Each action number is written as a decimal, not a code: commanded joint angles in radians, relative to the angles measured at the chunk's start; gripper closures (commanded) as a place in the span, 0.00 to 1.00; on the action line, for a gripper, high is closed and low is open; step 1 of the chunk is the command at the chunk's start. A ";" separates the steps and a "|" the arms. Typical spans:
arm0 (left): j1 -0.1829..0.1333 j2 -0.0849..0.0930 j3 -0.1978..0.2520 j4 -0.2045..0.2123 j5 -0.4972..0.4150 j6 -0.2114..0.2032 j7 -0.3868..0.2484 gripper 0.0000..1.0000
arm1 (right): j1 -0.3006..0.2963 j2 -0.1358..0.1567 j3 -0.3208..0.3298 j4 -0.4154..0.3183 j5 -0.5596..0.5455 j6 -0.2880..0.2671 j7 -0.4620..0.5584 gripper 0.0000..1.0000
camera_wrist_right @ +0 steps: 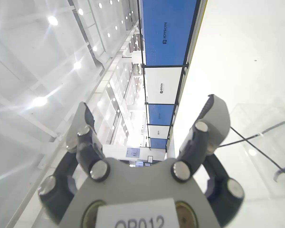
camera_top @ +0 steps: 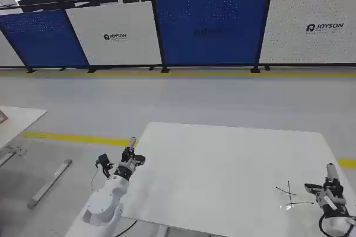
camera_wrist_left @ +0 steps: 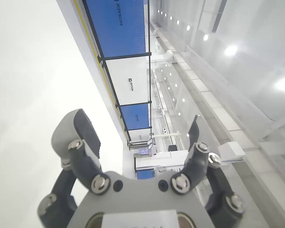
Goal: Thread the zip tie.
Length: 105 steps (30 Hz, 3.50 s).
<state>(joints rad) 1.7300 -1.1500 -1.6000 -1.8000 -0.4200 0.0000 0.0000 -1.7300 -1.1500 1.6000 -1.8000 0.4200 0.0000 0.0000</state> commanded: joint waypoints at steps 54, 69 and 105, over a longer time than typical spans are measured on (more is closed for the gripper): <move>0.000 0.000 0.000 0.000 0.000 0.000 0.000 0.00 | 0.059 0.077 0.388 0.261 0.164 0.027 0.987 0.00; 0.000 0.000 0.000 0.000 0.000 0.000 0.000 0.00 | 0.099 0.086 0.372 0.313 0.081 0.040 0.967 0.00; 0.000 0.000 0.000 0.000 0.000 0.000 0.000 0.00 | 0.117 0.111 0.257 0.394 -0.237 -0.230 1.018 0.00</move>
<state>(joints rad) 1.7300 -1.1500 -1.6000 -1.8000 -0.4200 0.0000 0.0000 -1.6130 -1.0389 1.8581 -1.4081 0.1818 -0.2267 1.0224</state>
